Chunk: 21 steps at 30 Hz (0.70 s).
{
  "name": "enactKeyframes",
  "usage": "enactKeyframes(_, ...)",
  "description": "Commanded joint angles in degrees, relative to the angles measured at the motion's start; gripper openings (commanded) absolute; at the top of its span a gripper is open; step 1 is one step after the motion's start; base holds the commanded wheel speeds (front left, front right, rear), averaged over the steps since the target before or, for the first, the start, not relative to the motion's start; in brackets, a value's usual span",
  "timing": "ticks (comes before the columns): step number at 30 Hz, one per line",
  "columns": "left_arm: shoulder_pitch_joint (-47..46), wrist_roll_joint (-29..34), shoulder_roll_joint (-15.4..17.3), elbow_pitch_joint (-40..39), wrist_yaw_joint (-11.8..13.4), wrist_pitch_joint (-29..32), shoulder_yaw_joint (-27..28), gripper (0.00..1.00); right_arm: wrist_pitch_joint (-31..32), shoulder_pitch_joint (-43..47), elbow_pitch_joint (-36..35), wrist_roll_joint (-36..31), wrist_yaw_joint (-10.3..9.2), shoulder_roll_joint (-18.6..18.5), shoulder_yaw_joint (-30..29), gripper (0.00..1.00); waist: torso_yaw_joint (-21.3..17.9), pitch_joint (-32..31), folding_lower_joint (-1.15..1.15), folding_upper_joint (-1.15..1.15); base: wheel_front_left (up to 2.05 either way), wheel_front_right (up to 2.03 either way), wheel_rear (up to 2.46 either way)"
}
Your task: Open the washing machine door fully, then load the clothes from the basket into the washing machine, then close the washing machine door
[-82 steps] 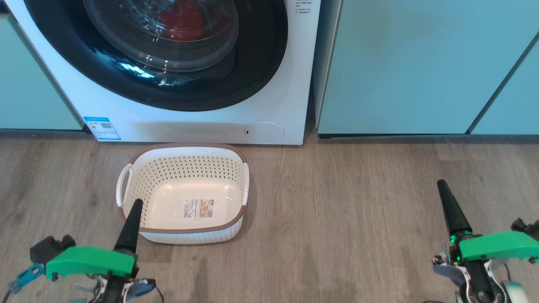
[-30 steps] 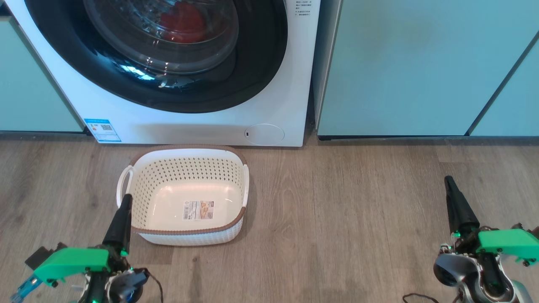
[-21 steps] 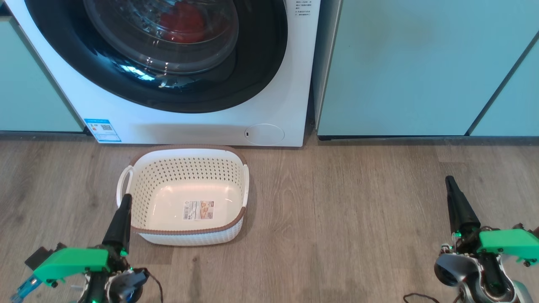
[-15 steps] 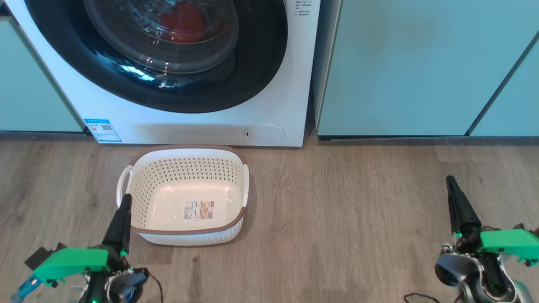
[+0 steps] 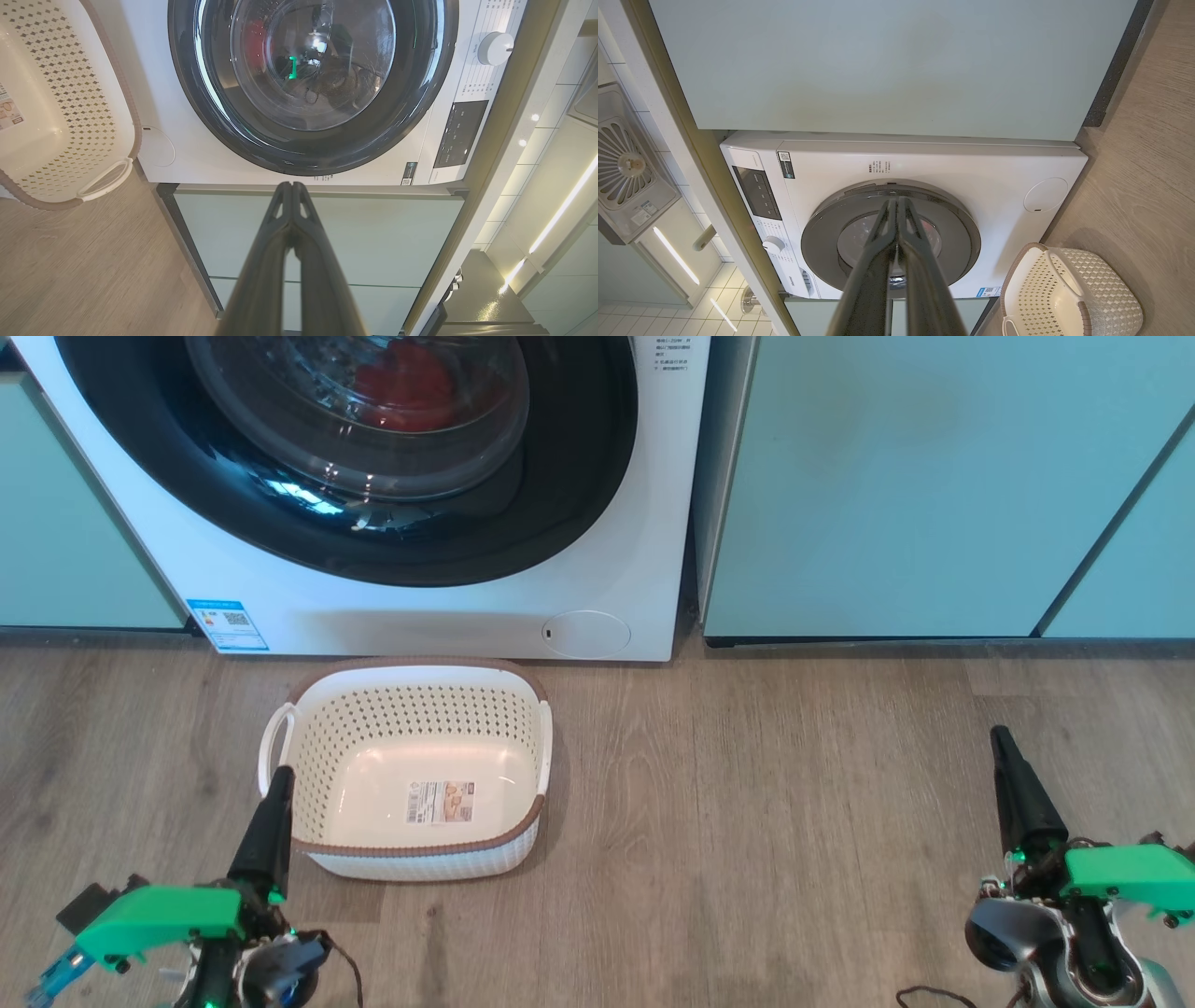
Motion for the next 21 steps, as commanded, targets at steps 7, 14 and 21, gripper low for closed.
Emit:
enactKeyframes(7,-3.3,0.5,0.2,-1.7,-0.5,0.3,2.0,0.00,0.6,-2.9,-1.8,-0.4,0.00,-0.2,1.1,0.00,0.0,0.0,0.00,0.00,0.00,0.00,0.00)
enactKeyframes(14,-3.4,0.5,0.1,-1.7,-0.5,0.4,2.1,0.00,0.6,-2.9,-1.8,-0.5,0.00,-0.2,1.0,0.00,0.0,0.0,0.00,0.00,0.00,0.00,0.00)
enactKeyframes(21,-3.4,0.6,0.1,-1.7,-0.5,0.4,2.2,0.00,0.7,-2.9,-1.8,-0.6,0.00,-0.1,0.9,0.00,0.0,0.0,0.00,0.00,0.00,0.00,0.00)
